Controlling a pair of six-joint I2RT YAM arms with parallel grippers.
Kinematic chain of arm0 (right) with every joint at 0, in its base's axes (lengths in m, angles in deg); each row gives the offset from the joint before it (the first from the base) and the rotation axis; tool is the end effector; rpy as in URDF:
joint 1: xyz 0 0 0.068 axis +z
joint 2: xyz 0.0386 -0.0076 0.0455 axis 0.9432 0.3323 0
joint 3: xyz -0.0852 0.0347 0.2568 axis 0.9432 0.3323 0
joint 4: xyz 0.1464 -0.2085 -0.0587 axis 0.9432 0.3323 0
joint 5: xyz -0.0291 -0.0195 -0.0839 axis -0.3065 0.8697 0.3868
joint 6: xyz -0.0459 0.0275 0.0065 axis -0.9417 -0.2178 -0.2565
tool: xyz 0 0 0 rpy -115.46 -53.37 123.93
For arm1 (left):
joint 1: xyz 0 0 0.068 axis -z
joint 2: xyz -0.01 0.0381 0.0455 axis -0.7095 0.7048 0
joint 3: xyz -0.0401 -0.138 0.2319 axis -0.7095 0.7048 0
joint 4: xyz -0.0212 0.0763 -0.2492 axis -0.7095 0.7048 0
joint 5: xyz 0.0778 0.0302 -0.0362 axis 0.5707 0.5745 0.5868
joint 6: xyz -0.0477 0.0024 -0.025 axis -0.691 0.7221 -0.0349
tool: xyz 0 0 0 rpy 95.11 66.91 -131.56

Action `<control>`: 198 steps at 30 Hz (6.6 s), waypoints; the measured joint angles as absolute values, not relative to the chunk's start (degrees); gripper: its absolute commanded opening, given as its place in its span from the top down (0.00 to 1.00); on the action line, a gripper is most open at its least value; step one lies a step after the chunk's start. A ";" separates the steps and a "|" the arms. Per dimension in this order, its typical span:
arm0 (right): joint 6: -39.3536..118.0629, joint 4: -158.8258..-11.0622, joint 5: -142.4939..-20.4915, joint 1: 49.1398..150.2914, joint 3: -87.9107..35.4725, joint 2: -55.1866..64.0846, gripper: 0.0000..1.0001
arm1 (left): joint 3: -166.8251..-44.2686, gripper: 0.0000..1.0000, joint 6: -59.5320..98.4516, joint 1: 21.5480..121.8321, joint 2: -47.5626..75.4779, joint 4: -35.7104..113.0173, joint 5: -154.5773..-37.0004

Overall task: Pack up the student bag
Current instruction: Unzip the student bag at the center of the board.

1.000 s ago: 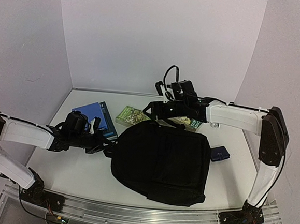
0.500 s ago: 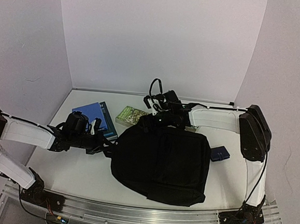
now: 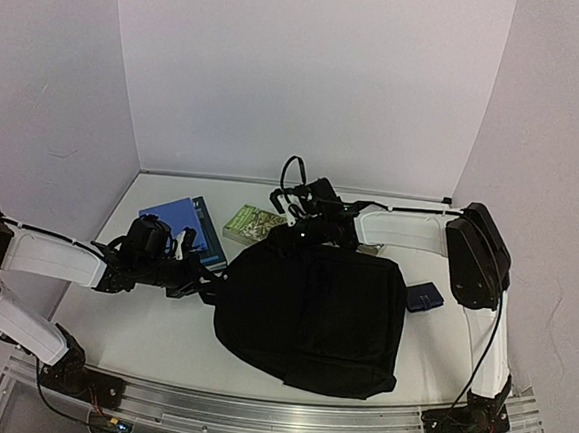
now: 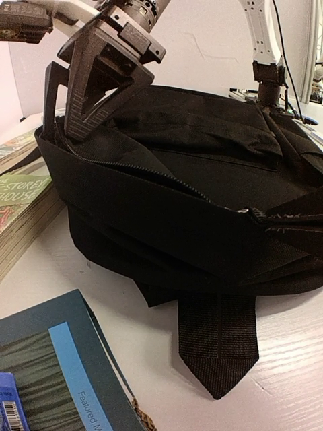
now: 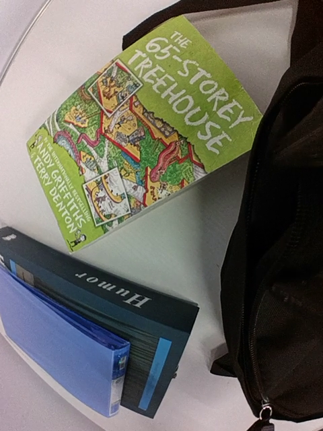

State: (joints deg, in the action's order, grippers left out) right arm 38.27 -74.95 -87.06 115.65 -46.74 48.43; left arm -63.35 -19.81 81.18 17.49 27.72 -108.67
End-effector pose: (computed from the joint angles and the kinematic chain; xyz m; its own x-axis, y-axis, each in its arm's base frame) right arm 0.3467 0.3588 0.1946 -0.5283 -0.3918 -0.7533 -0.7647 0.6050 0.2217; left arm 0.2047 -0.1645 0.1642 -0.9081 -0.2344 -0.3471 0.1271 0.6355 -0.7616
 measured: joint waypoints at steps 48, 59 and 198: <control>64.31 -78.23 -67.78 116.31 -51.75 52.12 1.00 | -66.85 1.00 -19.53 97.46 15.51 41.50 -112.39; 65.69 -78.66 -67.25 116.22 -53.04 53.94 1.00 | -72.68 1.00 -19.39 101.69 20.52 43.17 -111.70; 65.00 -91.51 -105.47 131.20 -18.75 39.81 1.00 | -72.99 1.00 -22.94 90.81 24.88 41.71 -103.32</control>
State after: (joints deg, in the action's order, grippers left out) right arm 65.00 -91.51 -105.47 131.20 -18.75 39.81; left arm -72.99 -22.94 90.81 24.88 41.71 -103.32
